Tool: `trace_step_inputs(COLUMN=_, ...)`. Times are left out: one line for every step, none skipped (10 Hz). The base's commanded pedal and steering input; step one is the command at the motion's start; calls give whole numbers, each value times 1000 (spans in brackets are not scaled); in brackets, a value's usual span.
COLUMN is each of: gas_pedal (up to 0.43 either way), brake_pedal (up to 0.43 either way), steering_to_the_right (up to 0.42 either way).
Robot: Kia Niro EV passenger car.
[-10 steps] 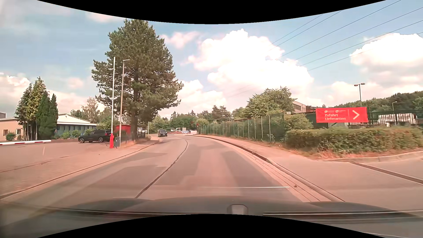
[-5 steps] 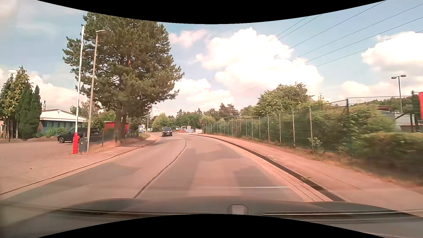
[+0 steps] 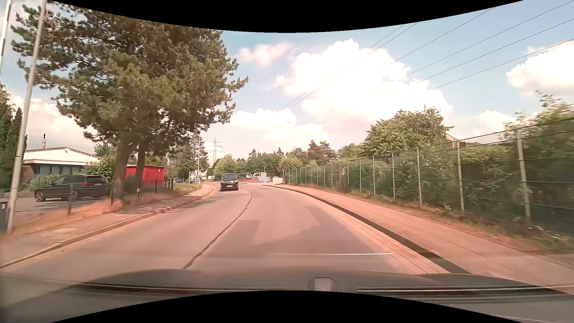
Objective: Follow the waypoints while adhering to traffic rules and regulations
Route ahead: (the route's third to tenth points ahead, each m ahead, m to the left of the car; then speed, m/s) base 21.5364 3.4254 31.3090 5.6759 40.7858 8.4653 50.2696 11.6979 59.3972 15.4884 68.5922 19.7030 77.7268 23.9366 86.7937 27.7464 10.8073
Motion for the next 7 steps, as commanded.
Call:
trace_step_inputs(gas_pedal=138, brake_pedal=0, steering_to_the_right=-36)
trace_step_inputs(gas_pedal=138, brake_pedal=0, steering_to_the_right=-36)
trace_step_inputs(gas_pedal=138, brake_pedal=0, steering_to_the_right=-36)
trace_step_inputs(gas_pedal=138, brake_pedal=0, steering_to_the_right=-36)
trace_step_inputs(gas_pedal=138, brake_pedal=0, steering_to_the_right=-36)
trace_step_inputs(gas_pedal=138, brake_pedal=0, steering_to_the_right=-36)
trace_step_inputs(gas_pedal=138, brake_pedal=0, steering_to_the_right=-37)
